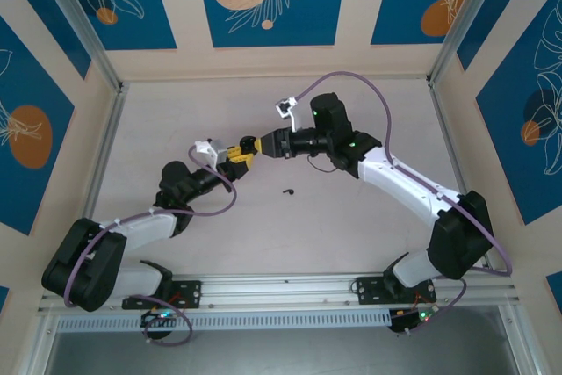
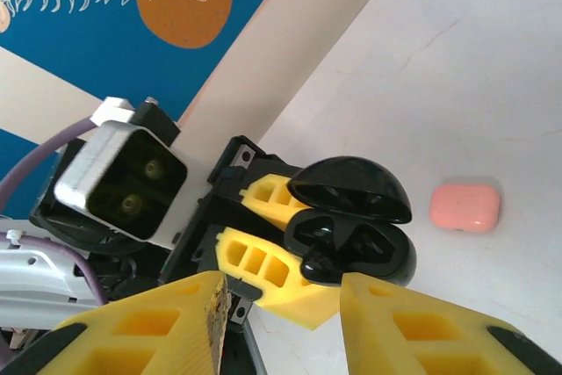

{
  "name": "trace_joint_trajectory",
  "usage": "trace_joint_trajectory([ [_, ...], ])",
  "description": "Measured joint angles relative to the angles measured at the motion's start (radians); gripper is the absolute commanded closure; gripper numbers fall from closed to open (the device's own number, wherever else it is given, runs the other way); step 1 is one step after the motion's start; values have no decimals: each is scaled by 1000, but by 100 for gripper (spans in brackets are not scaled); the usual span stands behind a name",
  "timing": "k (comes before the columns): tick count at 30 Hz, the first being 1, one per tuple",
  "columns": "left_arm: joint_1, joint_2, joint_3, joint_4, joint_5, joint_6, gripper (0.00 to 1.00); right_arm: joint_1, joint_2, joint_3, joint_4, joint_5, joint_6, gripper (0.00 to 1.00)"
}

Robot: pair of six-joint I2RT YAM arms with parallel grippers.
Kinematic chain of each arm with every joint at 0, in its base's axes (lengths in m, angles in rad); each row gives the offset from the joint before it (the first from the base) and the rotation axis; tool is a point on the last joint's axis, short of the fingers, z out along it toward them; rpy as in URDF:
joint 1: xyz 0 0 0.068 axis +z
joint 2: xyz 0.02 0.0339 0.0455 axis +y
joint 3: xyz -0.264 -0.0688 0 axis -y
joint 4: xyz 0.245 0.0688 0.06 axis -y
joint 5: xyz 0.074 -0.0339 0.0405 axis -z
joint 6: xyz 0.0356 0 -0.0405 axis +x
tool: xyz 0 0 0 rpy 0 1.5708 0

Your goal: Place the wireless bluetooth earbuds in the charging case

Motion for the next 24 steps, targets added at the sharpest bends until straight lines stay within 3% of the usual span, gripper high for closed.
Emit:
trace_joint_trajectory([
  [7,0,0,0,6,7,0,100,5,35,3,-6,-12,-2,65],
  [17,0,1,0,7,7,0,100,18,61,24,-2,-27,-2,78],
  [24,0,1,0,7,7,0,100,26,65,24,3,-31,-1,79],
])
